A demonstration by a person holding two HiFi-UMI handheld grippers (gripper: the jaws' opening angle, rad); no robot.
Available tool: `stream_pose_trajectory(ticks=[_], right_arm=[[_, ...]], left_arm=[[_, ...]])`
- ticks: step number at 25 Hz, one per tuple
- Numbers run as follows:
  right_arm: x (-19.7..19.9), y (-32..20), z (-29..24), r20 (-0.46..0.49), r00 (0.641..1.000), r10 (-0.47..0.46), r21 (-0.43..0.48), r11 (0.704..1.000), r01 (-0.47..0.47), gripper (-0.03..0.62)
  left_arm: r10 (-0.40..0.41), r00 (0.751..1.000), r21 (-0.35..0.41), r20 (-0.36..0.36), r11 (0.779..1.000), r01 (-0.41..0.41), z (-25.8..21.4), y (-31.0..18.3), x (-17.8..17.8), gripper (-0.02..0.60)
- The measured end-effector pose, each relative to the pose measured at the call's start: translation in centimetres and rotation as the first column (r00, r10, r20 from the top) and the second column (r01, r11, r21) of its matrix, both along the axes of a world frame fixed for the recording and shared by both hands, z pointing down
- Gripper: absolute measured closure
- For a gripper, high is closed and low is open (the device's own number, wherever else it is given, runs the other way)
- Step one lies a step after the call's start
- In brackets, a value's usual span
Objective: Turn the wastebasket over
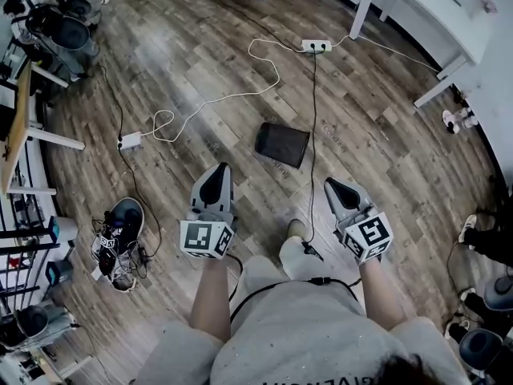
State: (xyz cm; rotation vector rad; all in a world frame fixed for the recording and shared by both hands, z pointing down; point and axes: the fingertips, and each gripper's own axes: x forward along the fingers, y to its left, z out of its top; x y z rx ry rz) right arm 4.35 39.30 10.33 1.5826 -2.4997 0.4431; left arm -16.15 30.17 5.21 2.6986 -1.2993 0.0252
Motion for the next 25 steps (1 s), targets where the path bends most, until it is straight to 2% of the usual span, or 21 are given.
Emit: stream_pose_trajectory(ticks=[5,15,21,25], right_arm=[[1.3,-2.6,1.5,0.016,1.000,-0.018,-0.026,0.999,0.019,0.577],[2.9,-6.8,7.0,0.055,0.998,0.007,-0.142,0.990,0.001,0.537],[3.3,-10.2,10.3,0.079,0.997,0.020,-0.231,0.973,-0.002,0.522],[3.7,-12.8,12.8,0.103,0.994,0.046,-0.289,0.957,-0.014,0.514]], left_arm=[[-0.006,1.000,-0.044,-0.017,0.999,0.005,1.7,-1.2,1.7,0.575],[0.045,0.999,-0.188,-0.004,0.981,-0.045,8.5,-4.9,4.3,0.574],[0.043,0.999,-0.240,-0.028,0.969,-0.049,11.8,-9.4,5.1,0.572],[0.038,0.999,-0.298,-0.038,0.953,-0.048,14.6,-11.9,5.3,0.557]])
